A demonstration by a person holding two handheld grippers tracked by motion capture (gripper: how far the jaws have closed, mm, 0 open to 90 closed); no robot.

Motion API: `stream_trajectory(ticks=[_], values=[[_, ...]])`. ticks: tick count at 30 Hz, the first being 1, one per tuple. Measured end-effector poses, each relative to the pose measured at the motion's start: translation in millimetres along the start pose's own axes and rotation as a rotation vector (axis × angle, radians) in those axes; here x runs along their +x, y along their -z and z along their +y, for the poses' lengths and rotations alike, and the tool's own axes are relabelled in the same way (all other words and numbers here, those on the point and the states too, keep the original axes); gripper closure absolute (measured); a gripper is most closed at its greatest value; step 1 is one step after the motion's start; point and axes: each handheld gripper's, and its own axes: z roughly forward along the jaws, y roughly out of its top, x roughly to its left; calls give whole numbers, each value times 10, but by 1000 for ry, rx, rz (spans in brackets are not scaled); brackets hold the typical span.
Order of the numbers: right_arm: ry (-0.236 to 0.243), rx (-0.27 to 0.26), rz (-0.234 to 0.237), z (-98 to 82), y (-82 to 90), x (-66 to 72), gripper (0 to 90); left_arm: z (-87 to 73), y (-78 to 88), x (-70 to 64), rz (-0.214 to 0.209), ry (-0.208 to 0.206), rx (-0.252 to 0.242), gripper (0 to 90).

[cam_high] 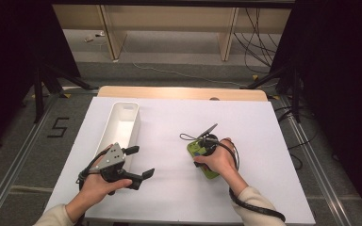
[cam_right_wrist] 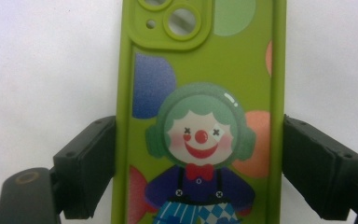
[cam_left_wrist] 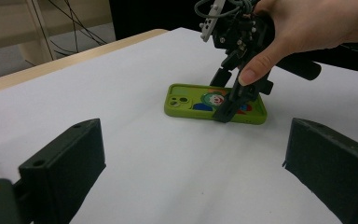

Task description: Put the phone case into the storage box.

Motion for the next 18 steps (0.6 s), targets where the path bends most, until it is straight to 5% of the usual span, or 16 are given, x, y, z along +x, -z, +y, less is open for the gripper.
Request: stream_trajectory(ticks=[18], values=[[26,-87,-12,-8,168,15,169,0,1,5,3,4,-3,48]])
